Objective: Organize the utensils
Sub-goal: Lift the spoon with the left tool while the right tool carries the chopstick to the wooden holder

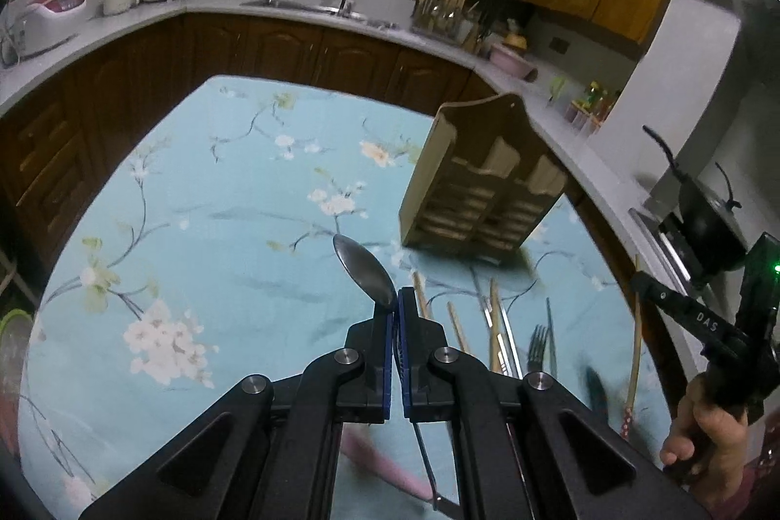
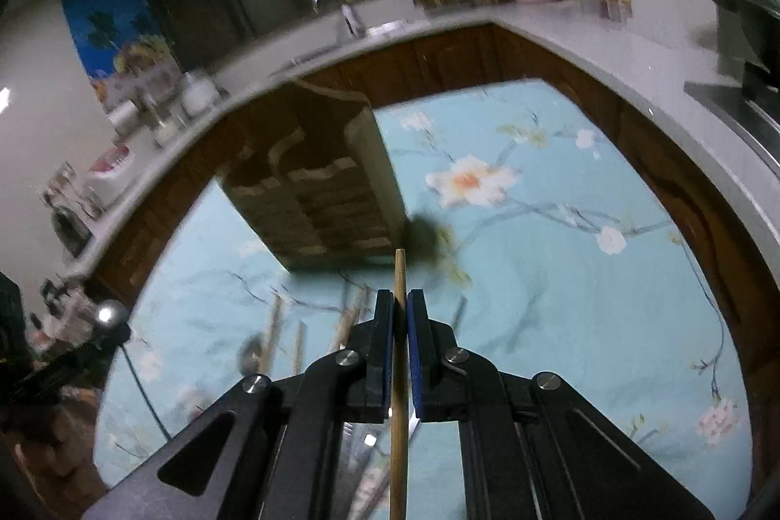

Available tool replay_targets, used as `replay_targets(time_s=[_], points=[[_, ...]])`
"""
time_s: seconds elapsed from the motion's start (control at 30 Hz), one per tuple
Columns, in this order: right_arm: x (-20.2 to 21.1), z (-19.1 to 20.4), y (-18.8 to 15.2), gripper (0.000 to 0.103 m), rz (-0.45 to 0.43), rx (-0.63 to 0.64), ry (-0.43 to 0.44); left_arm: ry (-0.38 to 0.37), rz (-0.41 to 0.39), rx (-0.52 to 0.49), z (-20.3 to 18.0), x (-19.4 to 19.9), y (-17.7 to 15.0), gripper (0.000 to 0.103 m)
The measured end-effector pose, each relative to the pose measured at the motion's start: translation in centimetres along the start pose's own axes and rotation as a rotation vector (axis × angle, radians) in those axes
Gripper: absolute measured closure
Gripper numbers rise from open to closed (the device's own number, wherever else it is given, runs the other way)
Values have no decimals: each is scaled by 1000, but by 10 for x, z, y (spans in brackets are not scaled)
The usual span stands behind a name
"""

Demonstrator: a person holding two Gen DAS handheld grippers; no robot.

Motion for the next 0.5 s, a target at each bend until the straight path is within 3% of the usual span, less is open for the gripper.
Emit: replay_targets(time_s=[0.1, 0.5], points=[[11, 8, 10, 98, -72, 17, 8, -10, -29, -6, -6, 8, 6, 102], [23, 16, 44, 98, -221, -16, 67, -32, -130, -15, -18, 22, 36, 102]])
Point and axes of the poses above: each gripper's, at about its wrist camera, not at the fingertips, and x roughly against the way its jaws point, z to its left, y to its top, the point moved 5 cm from there along -x, roughly the way its jaws point, and after that the axes turned 3 degrees about -z, right-handed, at the moved point
